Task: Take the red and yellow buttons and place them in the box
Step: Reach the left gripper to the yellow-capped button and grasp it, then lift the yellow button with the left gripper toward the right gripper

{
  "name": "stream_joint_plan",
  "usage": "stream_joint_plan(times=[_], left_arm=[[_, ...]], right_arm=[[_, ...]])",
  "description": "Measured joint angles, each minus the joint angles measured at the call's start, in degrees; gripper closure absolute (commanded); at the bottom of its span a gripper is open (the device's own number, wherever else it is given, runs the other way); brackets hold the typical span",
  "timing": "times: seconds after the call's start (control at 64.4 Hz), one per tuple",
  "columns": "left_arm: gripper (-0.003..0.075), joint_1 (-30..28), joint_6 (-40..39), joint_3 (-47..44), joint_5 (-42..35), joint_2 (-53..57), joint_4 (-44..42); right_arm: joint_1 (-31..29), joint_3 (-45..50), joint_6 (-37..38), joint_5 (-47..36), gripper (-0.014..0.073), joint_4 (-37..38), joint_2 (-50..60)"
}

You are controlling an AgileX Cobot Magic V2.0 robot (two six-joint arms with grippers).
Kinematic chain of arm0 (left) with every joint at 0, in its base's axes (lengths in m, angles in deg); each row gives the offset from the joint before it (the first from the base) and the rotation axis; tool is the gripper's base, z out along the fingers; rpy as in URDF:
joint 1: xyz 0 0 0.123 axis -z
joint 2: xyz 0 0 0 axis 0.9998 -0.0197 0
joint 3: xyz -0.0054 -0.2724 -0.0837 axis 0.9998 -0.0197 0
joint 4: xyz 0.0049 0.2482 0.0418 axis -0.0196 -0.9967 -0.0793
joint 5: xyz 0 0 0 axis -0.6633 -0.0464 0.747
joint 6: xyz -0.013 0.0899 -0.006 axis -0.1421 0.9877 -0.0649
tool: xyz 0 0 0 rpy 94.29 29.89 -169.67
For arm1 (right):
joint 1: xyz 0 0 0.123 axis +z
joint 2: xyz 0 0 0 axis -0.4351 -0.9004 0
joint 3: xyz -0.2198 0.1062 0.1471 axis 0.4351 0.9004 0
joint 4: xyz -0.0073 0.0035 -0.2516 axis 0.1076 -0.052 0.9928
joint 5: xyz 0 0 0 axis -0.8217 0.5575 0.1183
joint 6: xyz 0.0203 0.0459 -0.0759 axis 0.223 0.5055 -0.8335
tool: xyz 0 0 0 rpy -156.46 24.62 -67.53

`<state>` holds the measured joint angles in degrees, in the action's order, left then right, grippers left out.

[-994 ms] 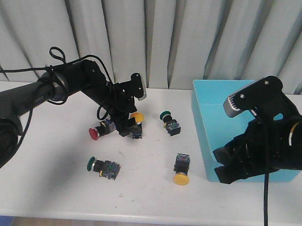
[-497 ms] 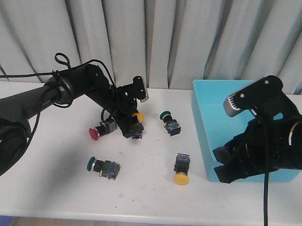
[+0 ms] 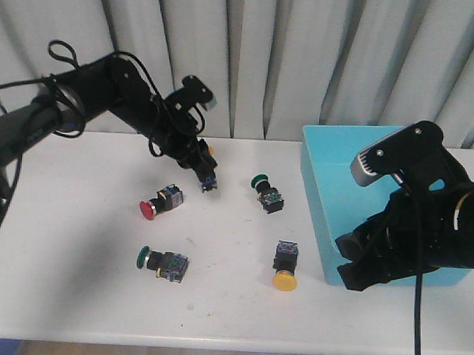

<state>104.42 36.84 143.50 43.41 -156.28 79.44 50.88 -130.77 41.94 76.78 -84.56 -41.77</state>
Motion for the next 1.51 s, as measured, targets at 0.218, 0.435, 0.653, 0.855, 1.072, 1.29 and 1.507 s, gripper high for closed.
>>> stream_joint_plan(times=[0.218,0.435,0.653,0.855,1.072,1.29,1.507], left_arm=[[0.0484,-0.8,-13.6,0.0,1.3,9.5,-6.5],[0.0483,-0.9,-24.6,-3.7,4.0,20.1,-13.0],[0.0483,-0.7,-27.8,-25.7,-3.7,35.7,-15.0],[0.0483,-0.4,-27.8,-49.2,-16.2,50.8,-14.1],[0.0483,0.0,-25.5,-66.5,-24.7,60.8,-6.3],[0.0483,4.9,-13.2,-71.5,-26.1,60.9,12.6],[0.0483,10.2,5.3,-71.5,-27.6,56.1,41.9]], right_arm=[[0.0,0.0,0.0,0.2,0.0228,0.0,0.0],[0.0,0.0,0.0,0.7,0.0228,0.0,0.0],[0.0,0.0,0.0,1.6,0.0228,0.0,0.0],[0.0,0.2,-0.2,3.1,0.0228,0.0,0.0],[0.0,6.8,-2.8,-0.8,0.0229,-0.3,0.8],[0.0,12.2,-8.1,-9.1,0.0229,-1.3,0.9],[0.0,12.4,-24.5,-14.0,0.0184,-12.9,1.0]])
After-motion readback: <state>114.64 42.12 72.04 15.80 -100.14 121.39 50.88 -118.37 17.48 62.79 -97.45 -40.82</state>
